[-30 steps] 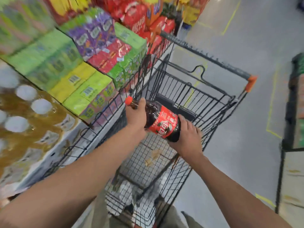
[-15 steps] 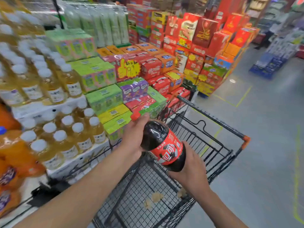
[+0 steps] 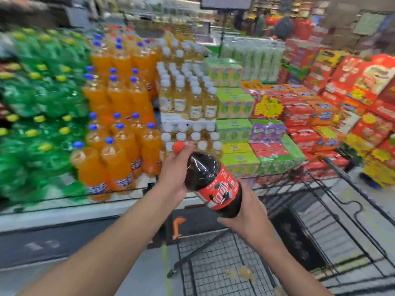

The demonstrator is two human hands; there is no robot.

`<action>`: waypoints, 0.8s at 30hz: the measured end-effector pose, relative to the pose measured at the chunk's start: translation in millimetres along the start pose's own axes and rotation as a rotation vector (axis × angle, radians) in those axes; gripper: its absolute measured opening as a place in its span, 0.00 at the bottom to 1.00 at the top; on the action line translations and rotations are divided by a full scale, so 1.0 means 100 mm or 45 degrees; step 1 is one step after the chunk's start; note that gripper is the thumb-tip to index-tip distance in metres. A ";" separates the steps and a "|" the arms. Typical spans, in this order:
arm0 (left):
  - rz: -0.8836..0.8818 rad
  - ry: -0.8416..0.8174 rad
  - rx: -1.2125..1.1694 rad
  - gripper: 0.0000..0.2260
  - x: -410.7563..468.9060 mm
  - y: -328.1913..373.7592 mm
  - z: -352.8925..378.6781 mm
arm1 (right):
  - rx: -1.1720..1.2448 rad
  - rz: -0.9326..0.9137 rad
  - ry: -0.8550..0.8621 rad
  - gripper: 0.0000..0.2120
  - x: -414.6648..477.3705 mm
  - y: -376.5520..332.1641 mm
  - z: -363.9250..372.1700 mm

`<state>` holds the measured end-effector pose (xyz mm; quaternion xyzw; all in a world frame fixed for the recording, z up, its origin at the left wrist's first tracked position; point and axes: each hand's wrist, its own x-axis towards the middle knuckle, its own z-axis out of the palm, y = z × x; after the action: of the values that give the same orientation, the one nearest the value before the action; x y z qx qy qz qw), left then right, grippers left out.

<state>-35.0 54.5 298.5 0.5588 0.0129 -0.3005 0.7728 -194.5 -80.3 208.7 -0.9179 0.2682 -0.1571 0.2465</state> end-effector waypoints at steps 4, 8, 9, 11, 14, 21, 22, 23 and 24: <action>0.092 0.167 -0.082 0.12 -0.14 0.23 -0.66 | 0.017 -0.181 -0.106 0.56 0.14 -0.51 0.37; 0.192 0.365 -0.161 0.11 -0.32 0.42 -1.37 | 0.094 -0.340 -0.226 0.55 0.14 -1.11 0.80; 0.211 0.408 -0.188 0.13 -0.36 0.46 -1.55 | 0.109 -0.377 -0.264 0.54 0.13 -1.27 0.90; 0.244 0.481 -0.236 0.15 -0.46 0.54 -1.94 | 0.135 -0.454 -0.328 0.54 0.08 -1.58 1.11; 0.293 0.551 -0.305 0.13 -0.68 0.68 -2.53 | 0.190 -0.549 -0.387 0.53 -0.06 -2.09 1.38; 0.384 0.719 -0.427 0.18 -1.22 0.90 -3.87 | 0.210 -0.685 -0.470 0.54 -0.62 -3.20 2.04; 0.396 0.730 -0.430 0.18 -1.28 0.93 -4.05 | 0.201 -0.691 -0.479 0.54 -0.71 -3.35 2.12; 0.400 0.734 -0.433 0.17 -1.35 0.96 -4.23 | 0.190 -0.701 -0.495 0.55 -0.79 -3.49 2.22; 0.404 0.734 -0.437 0.15 -1.43 0.98 -4.38 | 0.178 -0.713 -0.510 0.56 -0.86 -3.62 2.31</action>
<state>33.6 519.9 269.0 0.4777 0.1936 -0.0007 0.8569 -16.7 319.6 197.8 -0.9494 -0.0589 -0.0533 0.3037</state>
